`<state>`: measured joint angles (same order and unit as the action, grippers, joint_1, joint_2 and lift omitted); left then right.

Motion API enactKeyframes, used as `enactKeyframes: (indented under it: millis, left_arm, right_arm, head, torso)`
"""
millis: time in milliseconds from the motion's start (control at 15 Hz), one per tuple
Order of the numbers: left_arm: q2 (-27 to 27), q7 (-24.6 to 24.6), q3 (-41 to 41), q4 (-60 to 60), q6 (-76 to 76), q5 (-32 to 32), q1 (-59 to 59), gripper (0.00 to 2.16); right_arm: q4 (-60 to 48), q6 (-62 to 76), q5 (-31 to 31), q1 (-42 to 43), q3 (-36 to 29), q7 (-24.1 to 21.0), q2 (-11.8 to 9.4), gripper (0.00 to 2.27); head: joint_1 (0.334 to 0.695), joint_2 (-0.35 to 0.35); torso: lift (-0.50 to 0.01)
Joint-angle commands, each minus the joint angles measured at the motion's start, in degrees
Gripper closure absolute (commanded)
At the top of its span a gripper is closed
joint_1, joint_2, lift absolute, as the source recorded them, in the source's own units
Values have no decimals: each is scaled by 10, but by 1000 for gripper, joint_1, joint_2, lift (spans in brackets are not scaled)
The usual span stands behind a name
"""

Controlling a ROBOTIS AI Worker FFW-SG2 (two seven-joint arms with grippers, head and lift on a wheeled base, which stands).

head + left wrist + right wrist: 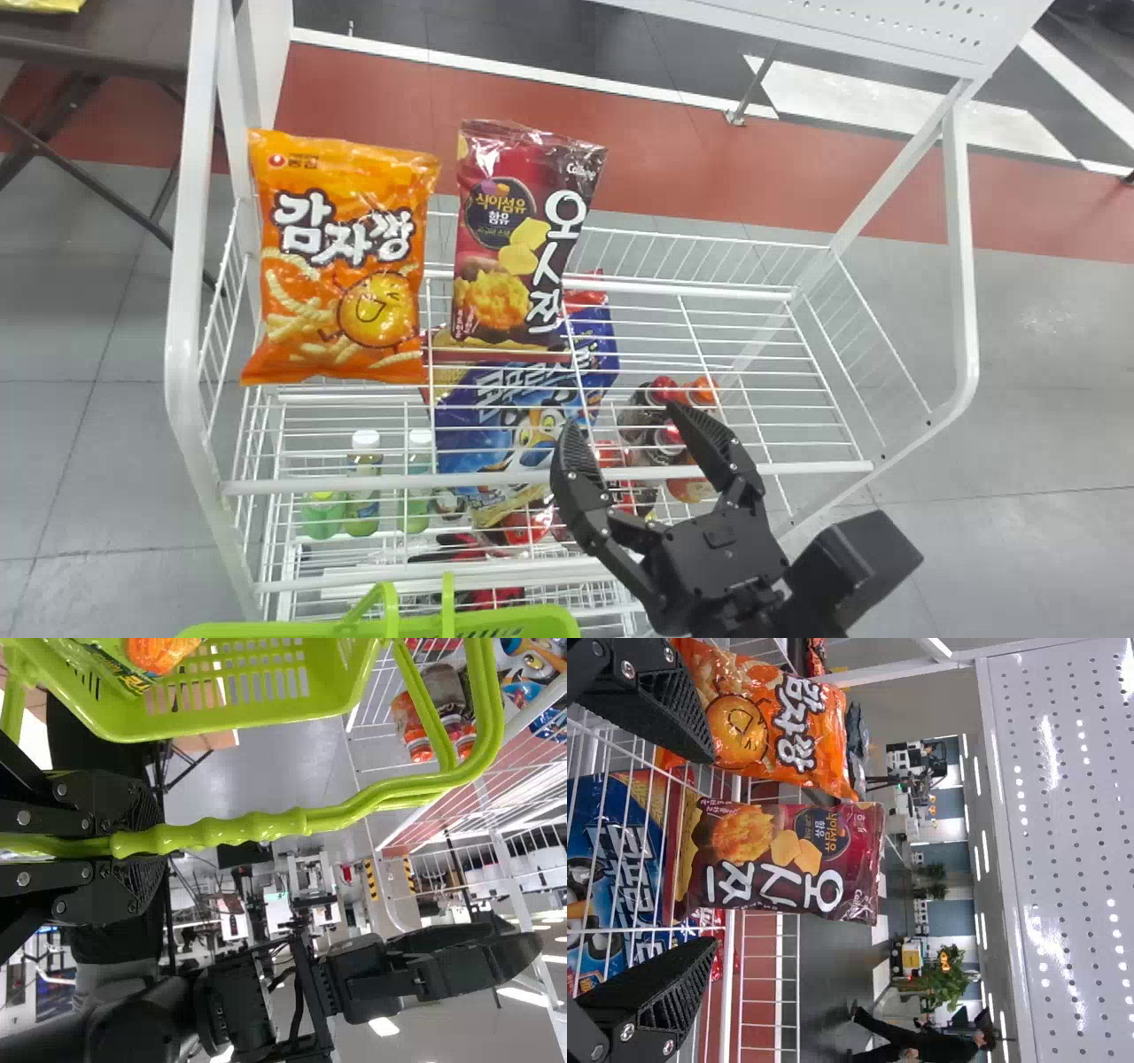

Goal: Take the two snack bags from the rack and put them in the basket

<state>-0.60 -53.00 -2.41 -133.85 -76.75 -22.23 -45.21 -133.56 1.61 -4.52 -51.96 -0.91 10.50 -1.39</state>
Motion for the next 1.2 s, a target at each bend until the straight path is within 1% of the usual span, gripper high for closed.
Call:
enactKeyframes:
  millis: [0, 1133]
  left_arm:
    - [1, 0, -1, 1, 3, 0, -1, 1571]
    - [1, 2, -4, 6, 5, 1, -1, 1571]
  right_arm:
    - [-1, -2, 0, -2, 0, 1, 1, 87]
    - [-14, -12, 6, -7, 3, 3, 0, 87]
  head:
    - [695, -350]
    - [695, -350]
  torso:
    - [-10]
    - [-10]
